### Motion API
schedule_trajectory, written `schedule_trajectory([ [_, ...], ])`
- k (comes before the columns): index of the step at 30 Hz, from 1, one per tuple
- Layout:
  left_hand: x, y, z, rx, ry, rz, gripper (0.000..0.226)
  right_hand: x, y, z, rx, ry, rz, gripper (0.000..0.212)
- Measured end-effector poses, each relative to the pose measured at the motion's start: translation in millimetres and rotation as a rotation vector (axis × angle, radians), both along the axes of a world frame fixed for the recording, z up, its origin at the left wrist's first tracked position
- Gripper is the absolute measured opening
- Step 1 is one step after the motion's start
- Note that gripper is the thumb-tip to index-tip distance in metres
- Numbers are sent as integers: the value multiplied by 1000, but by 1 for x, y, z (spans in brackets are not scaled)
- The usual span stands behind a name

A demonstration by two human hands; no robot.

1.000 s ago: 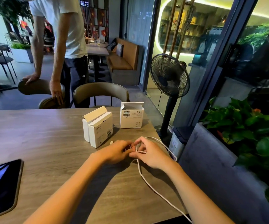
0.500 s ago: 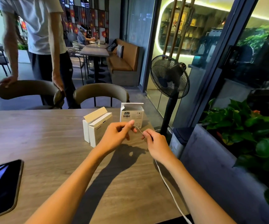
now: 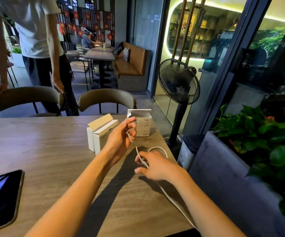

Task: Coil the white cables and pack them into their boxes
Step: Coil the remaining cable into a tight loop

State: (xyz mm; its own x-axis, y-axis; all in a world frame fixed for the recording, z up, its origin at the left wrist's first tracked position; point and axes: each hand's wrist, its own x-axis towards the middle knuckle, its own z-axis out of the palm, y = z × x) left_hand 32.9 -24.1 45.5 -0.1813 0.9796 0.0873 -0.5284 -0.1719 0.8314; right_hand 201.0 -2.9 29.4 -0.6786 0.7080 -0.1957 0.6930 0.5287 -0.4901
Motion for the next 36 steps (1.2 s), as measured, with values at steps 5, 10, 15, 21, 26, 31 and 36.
schedule_trajectory([
  [5,-9,-1,3,82,166,172,39,-5,-9,-2,-66,-46,2,27],
  [10,-6,-6,2,181,581,346,47,-9,-13,11,-145,118,-45,17],
  [15,3,-8,0,241,695,461,51,-10,-22,20,-173,-16,69,23],
  [21,-4,-9,17,282,437,539,56,-13,-29,11,-238,-221,82,49],
  [26,-20,-2,18,324,828,510,55,-17,-28,15,-208,-113,90,49],
  [31,-29,-1,-13,181,1358,297,57,-12,-17,26,-57,311,-33,40],
  [36,-14,-4,-34,239,1304,205,36,0,-12,33,-34,382,18,48],
])
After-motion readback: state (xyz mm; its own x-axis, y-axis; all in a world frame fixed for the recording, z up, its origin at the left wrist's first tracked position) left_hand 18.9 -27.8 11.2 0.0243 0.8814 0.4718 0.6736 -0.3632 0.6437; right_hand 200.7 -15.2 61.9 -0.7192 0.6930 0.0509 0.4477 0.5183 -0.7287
